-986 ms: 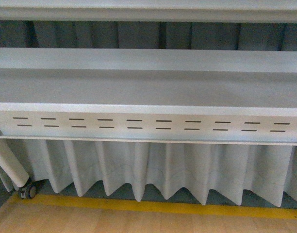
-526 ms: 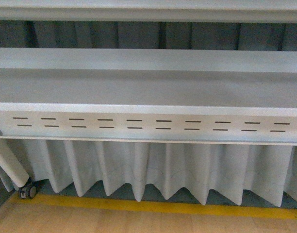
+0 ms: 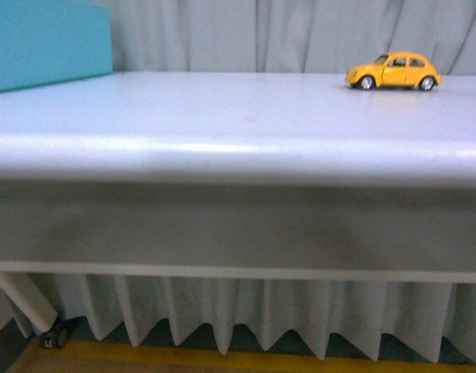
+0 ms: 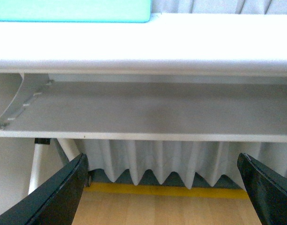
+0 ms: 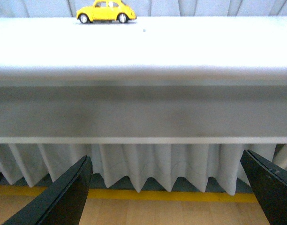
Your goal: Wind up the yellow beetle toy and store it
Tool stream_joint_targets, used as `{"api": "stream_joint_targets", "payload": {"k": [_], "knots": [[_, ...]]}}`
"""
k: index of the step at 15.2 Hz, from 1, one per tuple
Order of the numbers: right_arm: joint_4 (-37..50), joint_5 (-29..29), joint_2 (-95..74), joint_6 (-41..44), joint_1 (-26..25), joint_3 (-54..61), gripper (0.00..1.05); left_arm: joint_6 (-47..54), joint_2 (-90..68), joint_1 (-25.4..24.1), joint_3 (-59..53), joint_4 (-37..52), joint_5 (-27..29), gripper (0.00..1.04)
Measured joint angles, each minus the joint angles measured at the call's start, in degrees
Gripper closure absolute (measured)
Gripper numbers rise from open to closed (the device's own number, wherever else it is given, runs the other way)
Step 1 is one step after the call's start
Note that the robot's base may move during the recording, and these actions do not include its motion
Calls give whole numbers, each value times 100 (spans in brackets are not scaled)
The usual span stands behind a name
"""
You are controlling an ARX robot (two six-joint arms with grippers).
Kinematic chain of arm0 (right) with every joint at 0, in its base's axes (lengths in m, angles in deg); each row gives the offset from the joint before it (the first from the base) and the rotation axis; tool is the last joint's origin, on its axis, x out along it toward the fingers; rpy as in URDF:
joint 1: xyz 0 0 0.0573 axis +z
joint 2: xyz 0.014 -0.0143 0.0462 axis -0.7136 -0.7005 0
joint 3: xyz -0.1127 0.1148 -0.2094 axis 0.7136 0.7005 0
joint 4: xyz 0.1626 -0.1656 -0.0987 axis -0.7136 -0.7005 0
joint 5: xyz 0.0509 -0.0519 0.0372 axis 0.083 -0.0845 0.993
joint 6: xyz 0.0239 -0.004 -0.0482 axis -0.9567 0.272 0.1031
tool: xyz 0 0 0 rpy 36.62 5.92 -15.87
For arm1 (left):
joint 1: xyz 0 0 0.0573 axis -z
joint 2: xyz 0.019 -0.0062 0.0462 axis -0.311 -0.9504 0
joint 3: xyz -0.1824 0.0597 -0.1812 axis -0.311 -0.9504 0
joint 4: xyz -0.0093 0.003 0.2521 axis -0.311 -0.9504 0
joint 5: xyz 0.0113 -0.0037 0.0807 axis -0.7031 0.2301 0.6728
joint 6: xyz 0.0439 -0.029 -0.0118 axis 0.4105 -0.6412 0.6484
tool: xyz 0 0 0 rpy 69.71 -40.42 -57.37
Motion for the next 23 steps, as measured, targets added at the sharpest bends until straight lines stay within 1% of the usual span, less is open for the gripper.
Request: {"api": "stream_joint_targets", "payload": {"k": [23], "knots": [[-4, -2, 0, -24, 0, 0, 7, 0, 0, 0, 0, 7, -2, 7]]}}
